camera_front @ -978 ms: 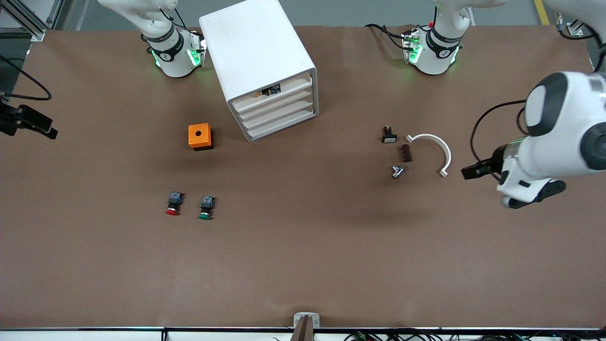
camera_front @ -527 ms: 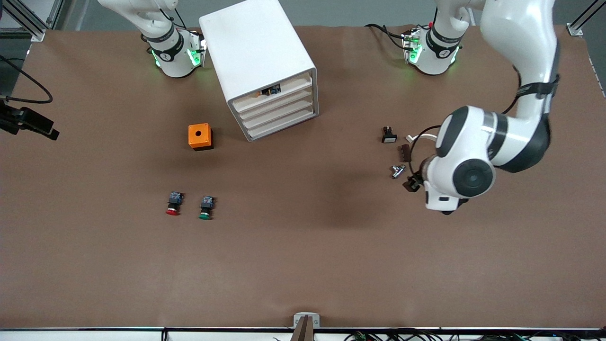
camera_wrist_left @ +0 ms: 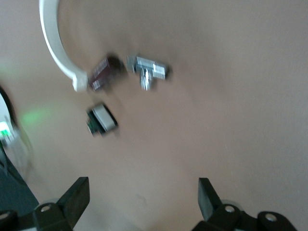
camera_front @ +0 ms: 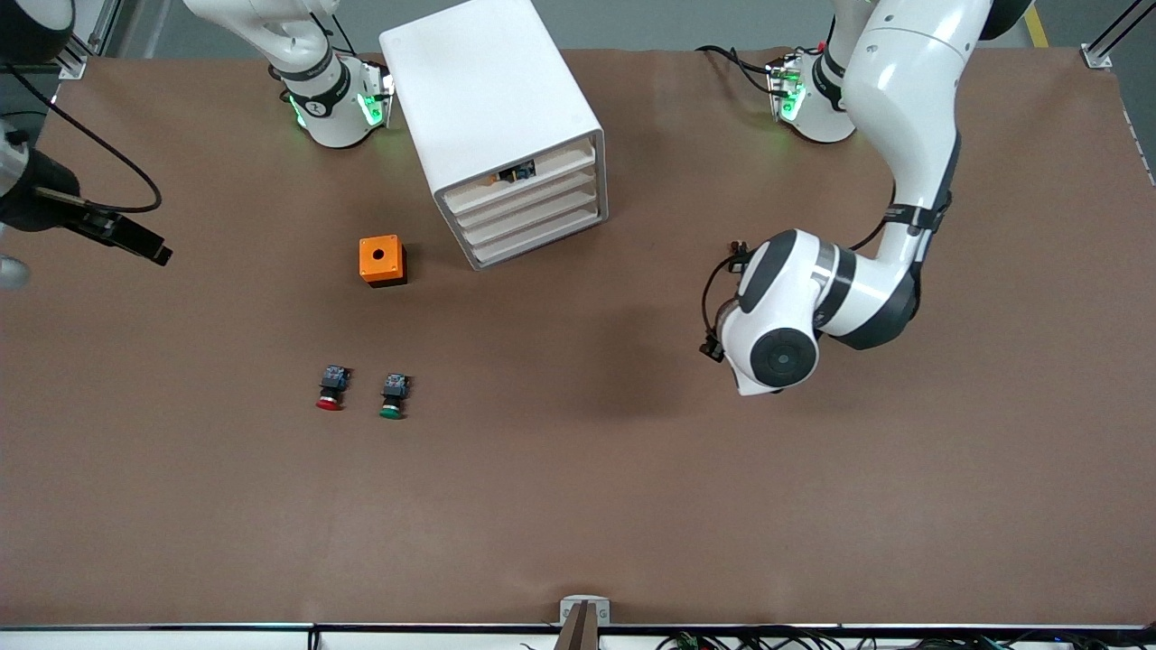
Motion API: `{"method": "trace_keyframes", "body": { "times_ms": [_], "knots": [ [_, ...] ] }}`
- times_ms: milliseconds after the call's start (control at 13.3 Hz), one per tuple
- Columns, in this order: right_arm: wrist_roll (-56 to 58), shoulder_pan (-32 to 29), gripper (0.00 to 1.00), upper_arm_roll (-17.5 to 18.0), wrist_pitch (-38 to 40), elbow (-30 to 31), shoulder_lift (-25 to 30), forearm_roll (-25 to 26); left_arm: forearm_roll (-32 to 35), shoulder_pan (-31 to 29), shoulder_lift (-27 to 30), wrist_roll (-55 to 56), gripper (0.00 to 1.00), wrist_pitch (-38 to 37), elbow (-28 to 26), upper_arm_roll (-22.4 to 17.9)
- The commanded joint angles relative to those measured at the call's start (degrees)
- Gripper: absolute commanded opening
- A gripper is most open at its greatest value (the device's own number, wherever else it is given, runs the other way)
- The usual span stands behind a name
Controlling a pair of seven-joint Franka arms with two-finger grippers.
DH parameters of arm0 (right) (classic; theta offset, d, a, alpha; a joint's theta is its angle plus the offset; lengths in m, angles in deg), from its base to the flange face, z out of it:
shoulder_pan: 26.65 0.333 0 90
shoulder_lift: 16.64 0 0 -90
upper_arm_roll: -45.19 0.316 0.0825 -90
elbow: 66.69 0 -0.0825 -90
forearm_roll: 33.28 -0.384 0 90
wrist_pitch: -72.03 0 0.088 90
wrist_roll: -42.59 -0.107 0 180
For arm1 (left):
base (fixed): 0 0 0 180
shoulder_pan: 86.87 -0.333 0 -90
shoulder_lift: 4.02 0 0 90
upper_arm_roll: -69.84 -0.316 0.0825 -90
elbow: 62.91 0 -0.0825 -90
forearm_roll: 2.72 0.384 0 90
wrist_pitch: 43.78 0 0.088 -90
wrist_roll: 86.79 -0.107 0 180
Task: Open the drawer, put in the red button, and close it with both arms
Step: 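Reach the left gripper to the drawer handle while the right gripper moves out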
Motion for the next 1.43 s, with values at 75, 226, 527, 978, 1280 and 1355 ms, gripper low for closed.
{"method": "trace_keyframes", "body": {
  "times_ms": [75,226,527,978,1280,1355],
  "knots": [
    [-10.4,3.6,1.00,-0.2,0.1,0.6,-0.6,-1.8,-12.4,2.8,-4.3,11.6,0.98,0.5,1.6,-0.5],
    [-13.3,4.1,1.00,-0.2,-0.2,0.5,-0.9,-3.8,-16.5,5.8,-5.7,20.6,0.98,0.9,1.6,-0.5],
    [-19.8,6.8,1.00,-0.2,-0.4,0.5,-2.1,-5.7,-30.7,7.7,-9.7,33.5,0.96,0.9,1.5,-0.5],
    [-19.4,7.9,1.00,-0.2,-3.2,0.5,-7.9,-4.8,-36.5,11.4,-10.3,48.1,0.83,0.3,2.1,-0.4],
    [-2.4,4.7,1.00,-0.5,-7.9,0.7,-12.5,-3.7,-42.0,12.1,-10.5,48.4,0.74,-2.0,2.1,-0.2],
    [1.5,4.2,1.00,-0.5,-9.6,0.8,-13.6,-3.7,-43.4,12.2,-10.8,48.5,0.70,-2.0,2.1,0.4]
  ]
}}
